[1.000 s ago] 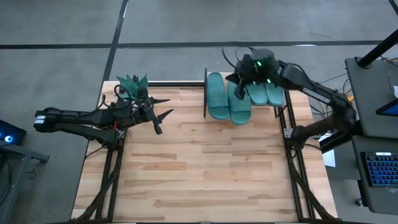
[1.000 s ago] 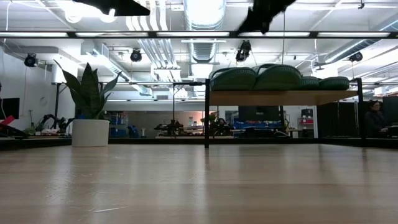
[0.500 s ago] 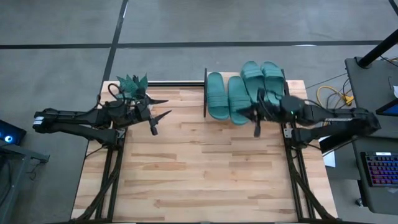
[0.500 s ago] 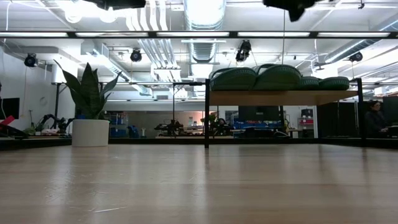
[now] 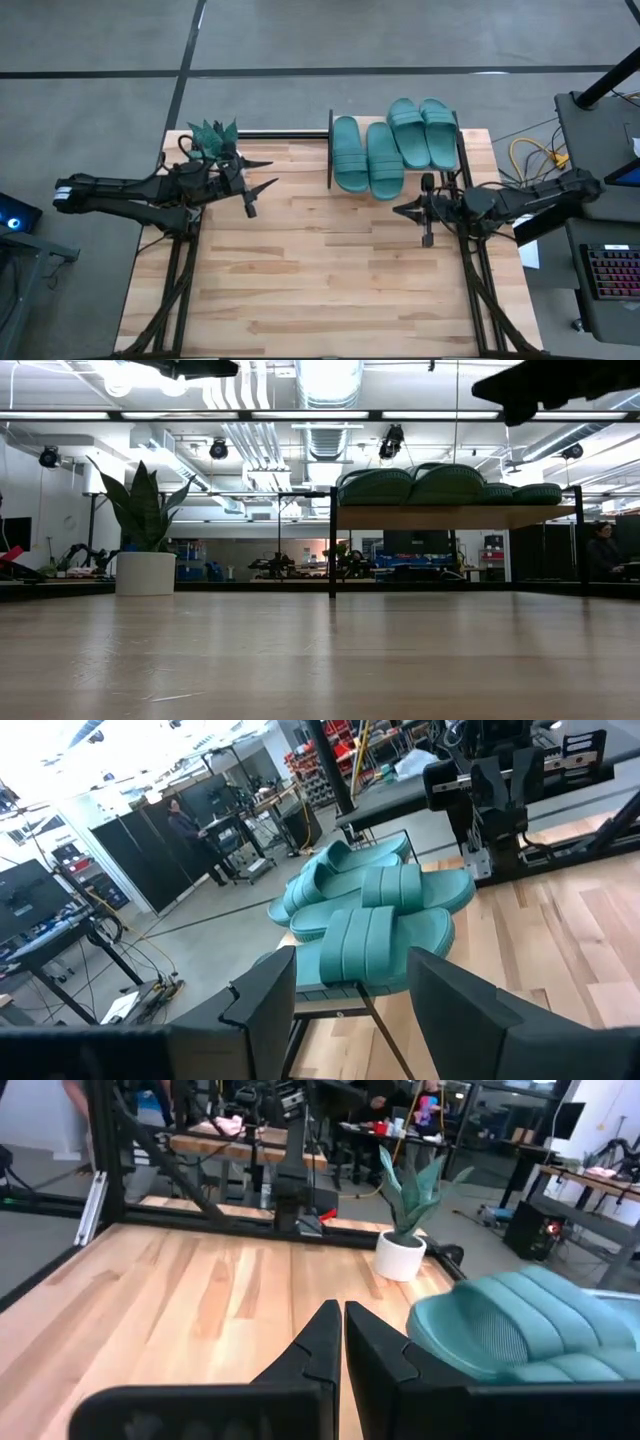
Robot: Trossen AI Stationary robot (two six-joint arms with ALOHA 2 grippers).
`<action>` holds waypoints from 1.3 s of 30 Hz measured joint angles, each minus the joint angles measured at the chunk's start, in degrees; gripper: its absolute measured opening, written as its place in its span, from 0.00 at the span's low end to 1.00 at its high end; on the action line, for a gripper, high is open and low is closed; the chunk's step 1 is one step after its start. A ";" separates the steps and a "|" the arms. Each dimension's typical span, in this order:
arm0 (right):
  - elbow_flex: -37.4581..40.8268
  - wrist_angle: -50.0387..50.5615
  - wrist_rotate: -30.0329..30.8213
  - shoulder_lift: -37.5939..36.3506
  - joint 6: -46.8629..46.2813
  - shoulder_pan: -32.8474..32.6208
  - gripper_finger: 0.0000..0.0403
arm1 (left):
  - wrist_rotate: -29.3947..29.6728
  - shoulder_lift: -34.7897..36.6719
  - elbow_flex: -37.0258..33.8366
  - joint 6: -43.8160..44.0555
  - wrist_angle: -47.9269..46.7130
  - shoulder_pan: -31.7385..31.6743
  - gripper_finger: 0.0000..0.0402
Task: Pick and place slides into the shelf
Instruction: Return to Home Position
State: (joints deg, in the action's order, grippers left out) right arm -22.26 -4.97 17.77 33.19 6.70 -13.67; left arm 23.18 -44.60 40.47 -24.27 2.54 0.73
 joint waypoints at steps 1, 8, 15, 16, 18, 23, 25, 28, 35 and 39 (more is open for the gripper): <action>0.71 -0.16 -0.03 -0.69 -0.08 0.24 0.02 | 0.00 -0.04 0.00 -0.01 -0.10 0.00 0.44; 3.53 -0.93 -0.10 -5.26 4.80 4.88 0.02 | 0.00 -0.17 0.00 -0.02 -0.11 0.00 0.44; 3.77 2.52 -1.15 -8.13 6.51 9.95 0.02 | 0.02 -0.74 0.00 -0.02 -0.02 0.00 0.44; 3.76 3.83 -1.99 -8.46 6.17 10.09 0.02 | 0.02 -0.76 0.00 -0.04 -0.07 0.00 0.44; 3.66 6.86 -2.49 -9.57 5.12 10.03 0.02 | 0.02 -0.91 0.00 -0.04 0.00 0.00 0.44; 3.74 13.92 -0.95 -15.66 4.03 10.07 0.02 | 0.14 -1.05 -0.02 -0.02 -0.03 0.00 0.44; 3.76 15.08 -1.19 -18.81 3.80 10.05 0.02 | 0.24 -1.18 -0.03 0.02 -0.04 0.00 0.44; 3.89 16.86 -2.69 -23.75 3.78 9.94 0.02 | 0.25 -1.22 -0.38 0.03 -0.07 0.00 0.44; 8.68 17.90 -2.79 -33.33 2.45 9.95 0.02 | 0.26 -1.20 -1.59 0.04 1.53 -0.06 0.44; 12.05 16.22 -3.73 -32.27 1.77 9.94 0.02 | 0.26 -1.13 -2.49 0.04 3.55 -0.26 0.44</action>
State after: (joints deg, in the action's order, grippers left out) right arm -10.20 11.25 14.03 0.92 8.46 -3.73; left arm 23.44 -45.73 37.98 -24.23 6.09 0.47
